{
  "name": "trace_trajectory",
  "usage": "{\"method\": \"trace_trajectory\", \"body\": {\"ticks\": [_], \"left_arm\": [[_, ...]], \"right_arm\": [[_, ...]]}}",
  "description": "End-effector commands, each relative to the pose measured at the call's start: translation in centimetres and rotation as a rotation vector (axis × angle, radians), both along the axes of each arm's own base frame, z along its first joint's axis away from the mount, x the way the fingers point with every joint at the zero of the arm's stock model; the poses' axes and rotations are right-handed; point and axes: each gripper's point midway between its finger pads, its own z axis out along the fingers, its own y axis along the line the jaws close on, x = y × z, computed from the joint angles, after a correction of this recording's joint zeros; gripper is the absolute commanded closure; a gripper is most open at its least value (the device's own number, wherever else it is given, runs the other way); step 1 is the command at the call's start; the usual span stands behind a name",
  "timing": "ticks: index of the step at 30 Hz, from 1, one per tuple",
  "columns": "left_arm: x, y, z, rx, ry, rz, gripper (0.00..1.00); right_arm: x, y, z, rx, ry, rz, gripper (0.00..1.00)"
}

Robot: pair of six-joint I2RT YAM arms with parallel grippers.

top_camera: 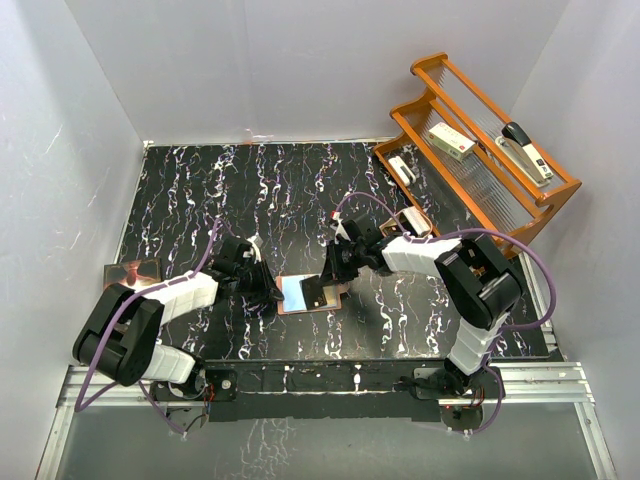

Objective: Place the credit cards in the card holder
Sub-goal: Insert the credit card into the card holder.

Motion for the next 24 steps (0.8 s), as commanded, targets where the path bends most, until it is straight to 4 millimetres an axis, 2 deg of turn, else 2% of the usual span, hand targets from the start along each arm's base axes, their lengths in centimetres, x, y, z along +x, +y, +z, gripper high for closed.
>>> {"method": "trace_trajectory", "body": {"ticks": [1, 12, 24], "left_arm": [[-0.4, 0.7, -1.4, 0.056, 0.027, 0.005, 0.94], [-0.8, 0.3, -0.9, 0.008, 0.041, 0.024, 0.93], [-0.6, -0.5, -0.1, -0.047, 0.037, 0.037, 0.91]], "right_arm": [[0.8, 0.0, -0.8, -0.019, -0.019, -0.023, 1.00], [2.1, 0.5, 0.2, 0.044, -0.074, -0.127, 1.00], [0.6, 1.8, 0.4, 0.038, -0.044, -0.138, 0.98]]}}
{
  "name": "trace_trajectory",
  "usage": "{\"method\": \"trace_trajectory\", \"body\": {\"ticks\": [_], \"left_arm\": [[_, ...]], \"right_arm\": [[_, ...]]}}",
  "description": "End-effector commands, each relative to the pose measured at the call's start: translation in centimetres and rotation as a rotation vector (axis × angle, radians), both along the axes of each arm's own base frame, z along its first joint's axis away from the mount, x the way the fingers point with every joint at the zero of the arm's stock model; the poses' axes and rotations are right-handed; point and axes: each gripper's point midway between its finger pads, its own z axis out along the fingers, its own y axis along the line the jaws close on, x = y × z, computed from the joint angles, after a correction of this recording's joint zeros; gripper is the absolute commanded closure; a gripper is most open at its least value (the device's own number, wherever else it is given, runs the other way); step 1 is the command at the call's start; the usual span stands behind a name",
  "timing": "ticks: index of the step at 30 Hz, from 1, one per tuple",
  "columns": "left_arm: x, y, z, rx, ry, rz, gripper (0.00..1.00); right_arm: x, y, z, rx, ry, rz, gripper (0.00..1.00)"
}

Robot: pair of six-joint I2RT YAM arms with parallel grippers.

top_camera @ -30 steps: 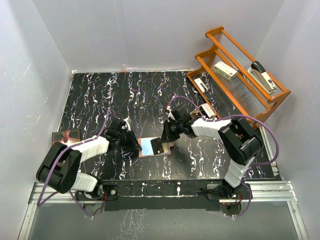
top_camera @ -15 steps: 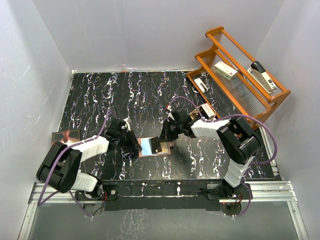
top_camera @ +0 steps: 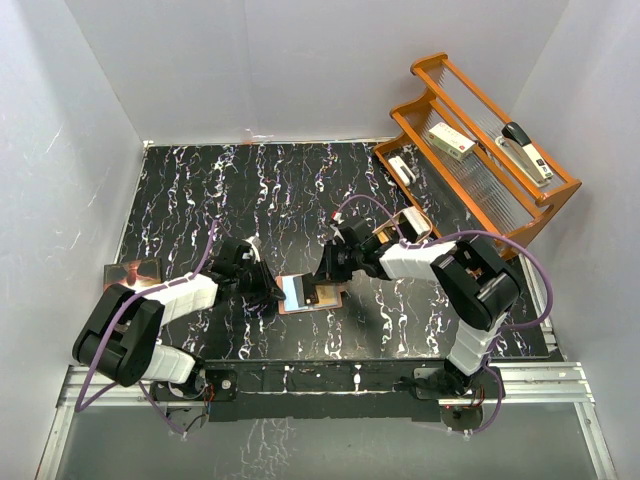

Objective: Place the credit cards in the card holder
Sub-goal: Insert the credit card into the card holder.

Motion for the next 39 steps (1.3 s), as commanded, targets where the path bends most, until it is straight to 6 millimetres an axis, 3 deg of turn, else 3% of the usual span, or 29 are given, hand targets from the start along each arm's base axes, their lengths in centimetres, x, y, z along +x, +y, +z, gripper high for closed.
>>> {"method": "trace_trajectory", "body": {"ticks": [1, 9, 13, 20, 25, 31, 39], "left_arm": [[-0.6, -0.1, -0.2, -0.005, 0.019, -0.001, 0.89], [0.1, -0.6, 1.4, -0.045, -0.012, 0.009, 0.82], [0.2, -0.6, 2.0, -0.043, -0.022, 0.013, 0.75], [0.5, 0.6, 2.8, 0.026, -0.049, 0.030, 0.58], [0.3, 0.3, 2.5, 0.003, -0.037, 0.037, 0.56], [-0.3, -0.8, 2.3, -0.080, -0.004, 0.030, 0.55], [-0.5, -0.8, 1.5, -0.074, 0.014, 0.031, 0.55]], "right_arm": [[-0.3, 0.4, 0.3, -0.024, -0.023, -0.035, 0.97], [-0.8, 1.5, 1.5, -0.012, -0.027, -0.075, 0.90], [-1.1, 2.2, 1.8, -0.002, -0.016, -0.063, 0.81], [-1.0, 0.7, 3.4, -0.085, -0.061, -0.057, 0.67], [-1.9, 0.6, 3.2, -0.086, -0.046, -0.044, 0.67], [-2.6, 1.5, 2.5, -0.077, -0.030, -0.020, 0.67], [-3.1, 2.8, 2.1, -0.080, -0.029, 0.015, 0.67]]}}
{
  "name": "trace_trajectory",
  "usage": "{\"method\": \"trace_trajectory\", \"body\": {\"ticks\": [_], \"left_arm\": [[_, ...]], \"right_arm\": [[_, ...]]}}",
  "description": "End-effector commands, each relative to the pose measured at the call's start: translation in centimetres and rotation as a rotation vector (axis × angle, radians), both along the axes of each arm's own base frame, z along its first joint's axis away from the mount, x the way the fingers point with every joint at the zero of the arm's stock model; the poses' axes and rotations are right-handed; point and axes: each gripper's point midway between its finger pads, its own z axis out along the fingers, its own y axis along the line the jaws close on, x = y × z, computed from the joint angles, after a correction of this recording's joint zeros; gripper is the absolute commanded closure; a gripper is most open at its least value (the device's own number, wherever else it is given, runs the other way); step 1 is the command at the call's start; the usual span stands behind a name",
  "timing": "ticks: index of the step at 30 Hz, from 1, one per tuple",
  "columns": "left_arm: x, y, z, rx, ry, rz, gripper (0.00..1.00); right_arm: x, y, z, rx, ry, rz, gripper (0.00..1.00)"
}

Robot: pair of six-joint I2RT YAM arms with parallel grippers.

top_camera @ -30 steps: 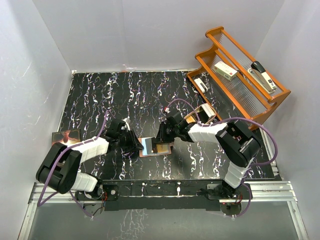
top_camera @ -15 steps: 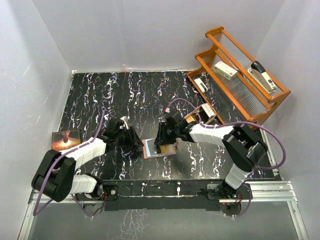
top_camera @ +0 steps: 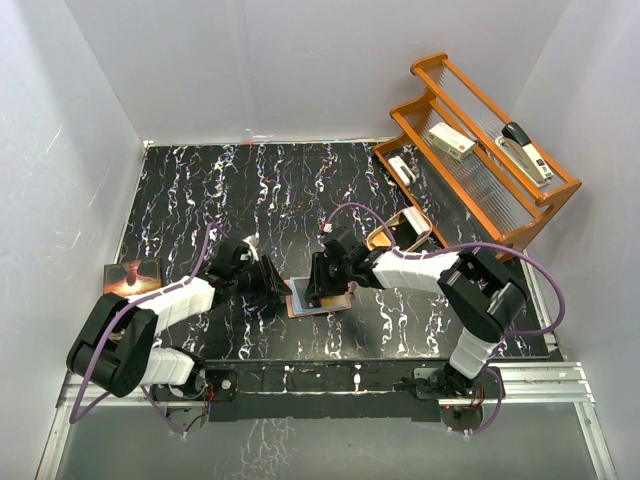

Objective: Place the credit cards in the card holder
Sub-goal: Insert the credit card into the card holder.

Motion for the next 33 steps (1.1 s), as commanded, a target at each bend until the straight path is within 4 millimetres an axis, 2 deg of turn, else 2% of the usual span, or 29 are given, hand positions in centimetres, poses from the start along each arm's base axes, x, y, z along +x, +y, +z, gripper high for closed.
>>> {"method": "trace_trajectory", "body": {"ticks": [1, 6, 10, 13, 21, 26, 30, 33], "left_arm": [[-0.3, -0.3, -0.1, -0.015, 0.007, -0.013, 0.55], [-0.3, -0.3, -0.1, -0.015, 0.003, -0.012, 0.54], [-0.3, -0.3, 0.0, -0.021, 0.001, -0.009, 0.54], [-0.3, -0.3, -0.1, -0.020, 0.003, -0.005, 0.55], [-0.4, -0.6, -0.2, -0.040, 0.016, -0.005, 0.58], [-0.6, -0.5, -0.5, -0.037, 0.025, -0.003, 0.59], [-0.6, -0.4, -0.5, -0.033, 0.021, -0.004, 0.59], [-0.5, -0.4, -0.5, -0.029, 0.018, -0.003, 0.59]], "right_arm": [[0.9, 2.1, 1.7, 0.050, -0.052, 0.027, 0.67], [0.8, 2.5, 2.6, 0.074, -0.062, 0.037, 0.67], [1.0, 2.2, 4.1, 0.073, -0.096, 0.022, 0.65], [1.7, 1.6, 4.4, 0.041, -0.126, -0.001, 0.62], [1.8, 1.5, 2.8, 0.003, -0.109, 0.010, 0.58], [1.4, 1.9, 2.0, 0.008, -0.089, 0.021, 0.59], [1.1, 2.5, 1.9, 0.023, -0.078, 0.038, 0.60], [0.7, 3.4, 2.2, 0.061, -0.066, 0.054, 0.65]]}}
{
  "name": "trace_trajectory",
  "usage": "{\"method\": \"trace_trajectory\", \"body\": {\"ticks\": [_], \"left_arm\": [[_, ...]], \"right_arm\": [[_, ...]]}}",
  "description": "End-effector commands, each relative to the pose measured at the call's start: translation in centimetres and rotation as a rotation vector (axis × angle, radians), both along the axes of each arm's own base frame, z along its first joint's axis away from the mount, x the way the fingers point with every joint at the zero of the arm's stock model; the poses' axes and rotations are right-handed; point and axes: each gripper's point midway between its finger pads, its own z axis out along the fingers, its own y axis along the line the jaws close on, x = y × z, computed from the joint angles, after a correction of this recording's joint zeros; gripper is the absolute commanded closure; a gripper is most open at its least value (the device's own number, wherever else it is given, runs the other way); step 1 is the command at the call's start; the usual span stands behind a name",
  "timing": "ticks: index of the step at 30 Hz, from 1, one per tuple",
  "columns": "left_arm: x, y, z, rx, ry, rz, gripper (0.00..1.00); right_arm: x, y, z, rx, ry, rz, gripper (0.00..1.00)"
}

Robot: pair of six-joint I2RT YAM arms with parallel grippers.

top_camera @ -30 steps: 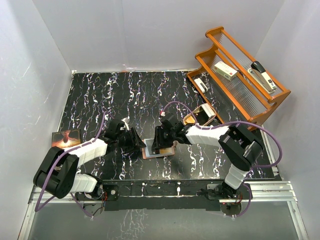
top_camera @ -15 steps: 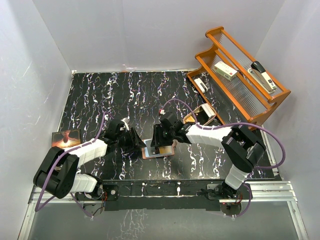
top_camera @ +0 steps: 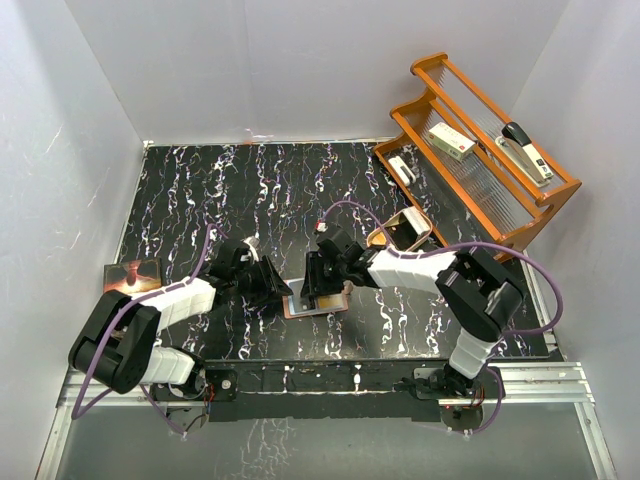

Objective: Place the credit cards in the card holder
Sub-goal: Insert the credit card into the card holder, then close the card holder at the center of the board.

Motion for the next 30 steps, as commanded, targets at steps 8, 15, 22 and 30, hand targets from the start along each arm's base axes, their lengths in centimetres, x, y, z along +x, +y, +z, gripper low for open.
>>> {"method": "trace_trajectory", "body": {"ticks": [8, 15, 22, 30], "left_arm": [[-0.3, -0.4, 0.3, -0.020, 0.002, -0.017, 0.60], [0.1, 0.1, 1.1, 0.023, -0.014, -0.018, 0.56], [0.3, 0.6, 0.8, 0.059, -0.016, -0.005, 0.52], [0.6, 0.4, 0.3, 0.060, -0.002, -0.001, 0.50]], "right_arm": [[-0.7, 4.1, 1.3, 0.173, 0.039, 0.055, 0.68], [0.7, 1.0, 3.9, 0.021, -0.099, 0.035, 0.63], [1.9, -3.5, 5.5, -0.167, -0.218, -0.018, 0.56], [4.2, -9.1, 5.4, -0.426, -0.328, -0.105, 0.45]]}}
